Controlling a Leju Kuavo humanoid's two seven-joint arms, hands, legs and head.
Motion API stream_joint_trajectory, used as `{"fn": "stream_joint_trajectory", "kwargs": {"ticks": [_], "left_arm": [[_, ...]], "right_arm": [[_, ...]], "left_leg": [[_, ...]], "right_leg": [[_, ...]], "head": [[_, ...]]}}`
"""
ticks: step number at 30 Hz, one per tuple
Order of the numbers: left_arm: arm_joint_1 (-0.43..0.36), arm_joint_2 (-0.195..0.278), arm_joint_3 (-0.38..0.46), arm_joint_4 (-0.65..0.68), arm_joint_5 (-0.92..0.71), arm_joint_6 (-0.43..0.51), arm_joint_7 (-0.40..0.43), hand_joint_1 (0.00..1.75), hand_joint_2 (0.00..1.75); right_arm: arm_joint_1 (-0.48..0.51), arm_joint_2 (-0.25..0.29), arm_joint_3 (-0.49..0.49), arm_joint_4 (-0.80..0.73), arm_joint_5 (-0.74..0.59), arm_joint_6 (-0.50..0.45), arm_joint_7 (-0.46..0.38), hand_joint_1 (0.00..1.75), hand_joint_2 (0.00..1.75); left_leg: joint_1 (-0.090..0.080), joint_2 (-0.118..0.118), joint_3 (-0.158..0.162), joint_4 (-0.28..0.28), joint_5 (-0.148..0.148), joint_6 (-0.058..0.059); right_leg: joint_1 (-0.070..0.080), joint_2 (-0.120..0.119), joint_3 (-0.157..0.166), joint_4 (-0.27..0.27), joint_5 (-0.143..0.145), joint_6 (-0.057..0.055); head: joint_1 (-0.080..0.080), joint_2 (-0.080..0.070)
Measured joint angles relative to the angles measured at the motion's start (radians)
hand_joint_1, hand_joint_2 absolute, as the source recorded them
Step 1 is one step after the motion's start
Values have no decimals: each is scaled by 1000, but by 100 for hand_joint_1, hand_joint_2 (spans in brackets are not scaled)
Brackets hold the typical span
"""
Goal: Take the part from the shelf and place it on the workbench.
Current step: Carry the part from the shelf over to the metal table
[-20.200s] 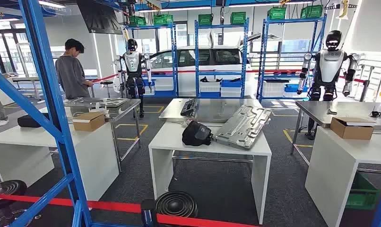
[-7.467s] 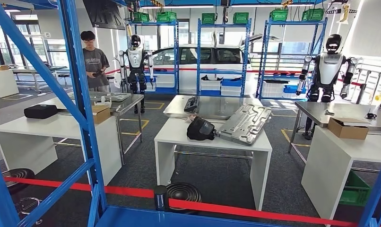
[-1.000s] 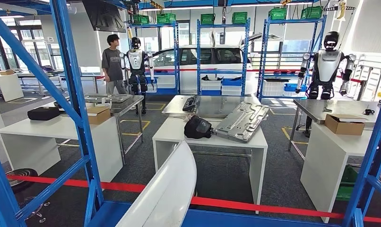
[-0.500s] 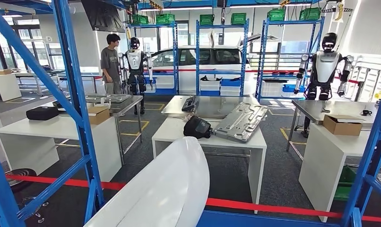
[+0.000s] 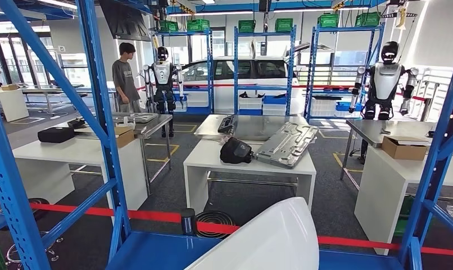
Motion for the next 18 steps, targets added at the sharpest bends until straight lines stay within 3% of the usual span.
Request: {"fn": "stream_joint_trajectory", "kwargs": {"ticks": [1,3,5,6,7,8,9,10,12,13,14,16,18], "left_arm": [[-4,3,-8,5,-3,4,-4,161,175],[-10,9,-21,12,-9,11,-9,161,175],[-19,13,-33,16,-11,20,-6,161,175],[-24,14,-40,17,-9,29,1,161,175],[-30,15,-48,18,-6,39,9,161,175],[-35,15,-55,18,-2,47,17,161,175],[-40,16,-62,18,1,54,23,161,175],[-46,16,-67,18,3,57,25,161,175],[-59,16,-75,18,5,61,27,161,175],[-64,16,-78,17,6,61,27,161,175],[-68,16,-80,17,6,62,27,161,175],[-74,16,-85,17,6,62,27,161,175],[-79,15,-90,17,6,62,28,161,175]], "right_arm": [[10,14,-29,-37,19,28,35,0,0],[29,45,-91,-115,52,84,80,0,0],[41,70,-143,-179,76,125,98,0,0],[46,82,-166,-207,86,144,102,0,0],[51,91,-188,-232,96,160,104,0,0],[56,100,-208,-256,104,174,104,0,0],[58,109,-227,-278,110,184,104,0,0],[60,116,-242,-296,113,189,104,0,0],[64,132,-263,-324,117,194,104,0,0],[65,139,-271,-335,118,195,104,0,0],[67,144,-278,-344,119,196,104,0,0],[71,151,-291,-361,120,197,104,0,0],[73,157,-301,-372,121,198,104,0,0]], "left_leg": [[2,-1,-5,5,-5,-5],[6,-2,-24,54,-64,-18],[11,-2,-57,173,-166,-30],[12,-2,-70,240,-202,-32],[13,-2,-73,286,-218,-33],[13,-2,-59,299,-215,-32],[12,-2,-24,269,-195,-28],[11,-2,29,202,-170,-21],[4,-3,135,47,-151,-3],[-1,-3,165,-1,-151,4],[-6,-3,177,-24,-155,9],[-9,-1,171,-37,-136,18],[-4,2,159,-55,-107,30]], "right_leg": [[-2,-1,-6,-1,5,-8],[-6,-5,-22,-2,23,-24],[-5,-7,-40,-1,41,-30],[-3,-8,-50,0,50,-29],[-2,-8,-60,1,58,-29],[0,-9,-70,1,66,-28],[2,-8,-79,1,74,-27],[4,-7,-86,1,81,-26],[7,-6,-94,1,94,-21],[6,-6,-96,0,100,-15],[3,-6,-97,-2,107,-9],[0,-7,-101,-5,119,4],[3,-7,-120,24,88,5]], "head": [[0,0],[-1,-1],[-4,0],[-5,0],[-6,0],[-6,0],[-7,0],[-7,0],[-6,0],[-6,0],[-6,0],[-8,0],[-7,-1]]}}
